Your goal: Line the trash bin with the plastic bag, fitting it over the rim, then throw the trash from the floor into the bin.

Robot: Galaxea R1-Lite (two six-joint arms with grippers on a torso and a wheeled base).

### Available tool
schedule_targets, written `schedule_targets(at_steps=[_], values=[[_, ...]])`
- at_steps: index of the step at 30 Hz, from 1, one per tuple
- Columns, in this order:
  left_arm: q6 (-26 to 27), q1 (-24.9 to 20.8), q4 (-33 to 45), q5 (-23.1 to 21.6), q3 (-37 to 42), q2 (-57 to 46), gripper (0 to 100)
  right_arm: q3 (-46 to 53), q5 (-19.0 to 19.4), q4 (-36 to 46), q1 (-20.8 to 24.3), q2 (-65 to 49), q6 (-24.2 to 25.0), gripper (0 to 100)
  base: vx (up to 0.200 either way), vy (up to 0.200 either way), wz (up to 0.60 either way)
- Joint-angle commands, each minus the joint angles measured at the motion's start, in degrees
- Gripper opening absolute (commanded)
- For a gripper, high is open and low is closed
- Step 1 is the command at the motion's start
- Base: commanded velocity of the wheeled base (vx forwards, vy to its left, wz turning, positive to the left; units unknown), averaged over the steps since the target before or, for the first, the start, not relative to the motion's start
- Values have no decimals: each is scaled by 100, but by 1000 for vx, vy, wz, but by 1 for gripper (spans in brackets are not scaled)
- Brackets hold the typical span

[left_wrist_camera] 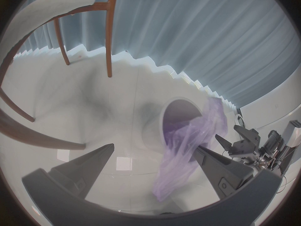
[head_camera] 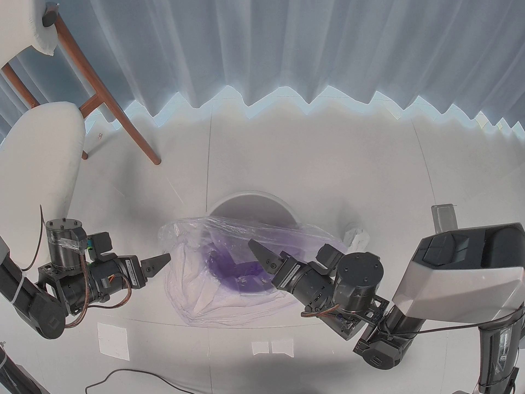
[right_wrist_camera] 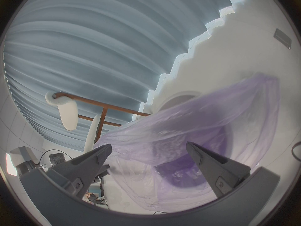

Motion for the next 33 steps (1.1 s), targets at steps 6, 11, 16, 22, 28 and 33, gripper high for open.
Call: schedule_targets(at_steps=[6, 11, 16, 22, 28, 33], values=[[10, -202, -988, 34, 503, 131, 100, 155, -18, -85, 31, -62, -66, 100, 0, 0, 0], [28, -404, -1595, 43, 898, 202, 100, 453, -18, -85, 31, -282, -101, 100, 0, 0, 0], [212, -879, -2421, 96, 1698, 228, 100, 814, -10, -85, 31, -554, -92, 100, 0, 0, 0], [186, -958, -2922, 96, 1654, 316, 100, 814, -10, -85, 22, -563, -92, 100, 0, 0, 0], [247, -1055, -2940, 78, 1909, 378, 100, 849, -27, -85, 22, -686, -92, 100, 0, 0, 0], [502, -1090, -2957, 236, 1777, 773, 100, 990, -27, -85, 4, -774, -101, 100, 0, 0, 0]])
